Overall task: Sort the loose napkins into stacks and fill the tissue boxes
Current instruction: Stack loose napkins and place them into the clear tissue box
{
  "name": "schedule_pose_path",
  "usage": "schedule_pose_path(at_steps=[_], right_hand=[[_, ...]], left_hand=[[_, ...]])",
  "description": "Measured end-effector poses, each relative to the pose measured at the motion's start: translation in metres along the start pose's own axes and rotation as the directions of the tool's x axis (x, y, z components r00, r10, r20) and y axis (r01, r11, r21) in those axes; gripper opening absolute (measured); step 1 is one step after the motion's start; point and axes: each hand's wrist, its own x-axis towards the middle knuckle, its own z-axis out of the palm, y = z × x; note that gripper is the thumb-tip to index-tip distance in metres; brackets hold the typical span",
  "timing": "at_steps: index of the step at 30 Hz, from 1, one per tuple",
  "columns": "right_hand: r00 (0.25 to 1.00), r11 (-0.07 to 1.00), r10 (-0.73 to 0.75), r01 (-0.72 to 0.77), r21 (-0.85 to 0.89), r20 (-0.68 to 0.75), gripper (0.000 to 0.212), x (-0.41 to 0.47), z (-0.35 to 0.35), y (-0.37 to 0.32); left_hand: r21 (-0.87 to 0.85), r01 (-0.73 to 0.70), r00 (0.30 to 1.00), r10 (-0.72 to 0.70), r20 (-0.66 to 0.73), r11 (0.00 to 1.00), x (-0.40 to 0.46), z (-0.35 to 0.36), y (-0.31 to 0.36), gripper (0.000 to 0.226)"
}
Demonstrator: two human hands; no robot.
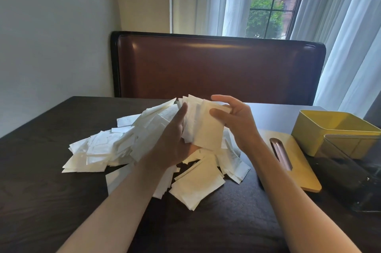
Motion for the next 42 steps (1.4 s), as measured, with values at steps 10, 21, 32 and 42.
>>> schedule_pose_path(at_steps=[10, 21, 32, 42], right_hand=[[0.985, 0.997, 0.069, -0.072, -0.015, -0.155, 0.023, 0.007, -0.009, 0.021], [0.977, 0.869, 0.207, -0.159, -0.468, 0.052, 0.029, 0.007, -0.012, 0.045], [0.981, 0.959, 0.011, -0.065, -0.274, -0.196, 0.01, 0.004, -0.017, 0.035], [0.985, 0.863, 0.173, -0.162, 0.479, 0.022, 0.013, -0.005, -0.021, 0.01]], left_hand=[[0.018, 0.008, 0.999, -0.008, 0.05, 1.0, 0.008, -0.011, -0.004, 0.031], [-0.151, -0.077, 0.989, 0.056, -0.136, 0.986, 0.005, -0.019, 0.003, 0.039], [-0.16, -0.103, 0.982, 0.075, -0.173, 0.982, 0.009, -0.019, 0.0, 0.031], [0.112, -0.223, 0.964, 0.236, -0.122, 0.968, 0.002, -0.019, -0.001, 0.065]])
